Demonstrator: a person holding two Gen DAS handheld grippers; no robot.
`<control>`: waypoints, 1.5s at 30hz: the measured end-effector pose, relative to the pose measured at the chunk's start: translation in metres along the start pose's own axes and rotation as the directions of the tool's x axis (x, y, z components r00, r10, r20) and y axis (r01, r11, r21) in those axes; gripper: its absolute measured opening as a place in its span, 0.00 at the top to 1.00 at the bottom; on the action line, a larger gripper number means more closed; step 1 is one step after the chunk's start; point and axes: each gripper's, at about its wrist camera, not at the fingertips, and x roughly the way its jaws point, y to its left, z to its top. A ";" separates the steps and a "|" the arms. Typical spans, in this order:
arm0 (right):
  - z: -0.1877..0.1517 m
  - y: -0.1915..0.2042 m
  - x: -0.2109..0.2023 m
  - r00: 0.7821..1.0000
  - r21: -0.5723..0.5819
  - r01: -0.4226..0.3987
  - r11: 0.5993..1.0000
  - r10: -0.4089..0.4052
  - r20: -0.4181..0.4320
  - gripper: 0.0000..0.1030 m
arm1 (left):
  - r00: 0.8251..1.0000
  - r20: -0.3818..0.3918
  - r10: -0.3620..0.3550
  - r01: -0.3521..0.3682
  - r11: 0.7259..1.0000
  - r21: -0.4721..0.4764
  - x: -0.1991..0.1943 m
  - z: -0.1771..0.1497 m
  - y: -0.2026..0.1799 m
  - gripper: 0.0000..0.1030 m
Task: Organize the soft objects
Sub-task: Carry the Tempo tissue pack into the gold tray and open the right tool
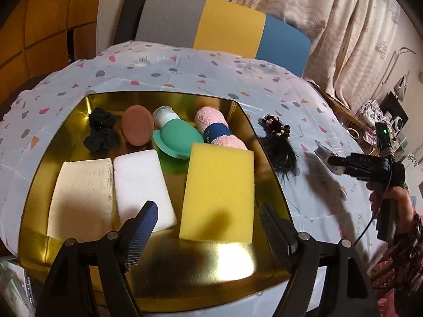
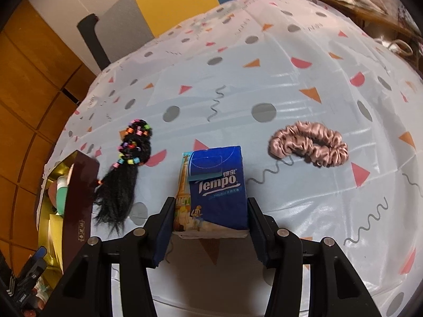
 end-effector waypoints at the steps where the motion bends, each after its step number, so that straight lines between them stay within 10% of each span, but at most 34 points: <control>1: 0.000 0.003 -0.002 1.000 -0.010 -0.005 1.000 0.005 0.011 0.48 | 1.000 0.005 -0.005 0.005 1.000 0.008 -0.002 -0.001 0.000 0.24; 16: -0.032 0.075 -0.033 0.977 -0.149 -0.191 0.970 0.203 0.070 0.48 | 0.999 0.025 -0.048 0.049 0.999 -0.009 -0.020 -0.009 0.016 0.24; 28: -0.080 0.215 -0.026 0.931 -0.387 -0.359 0.850 0.356 -0.080 0.48 | 0.998 0.063 0.024 -0.018 0.996 -0.090 -0.040 -0.013 0.063 0.24; 45: -0.143 0.324 0.027 0.915 -0.645 -0.402 0.650 0.257 -0.312 0.48 | 0.981 0.144 0.132 -0.081 0.945 -0.316 -0.070 -0.008 0.138 0.24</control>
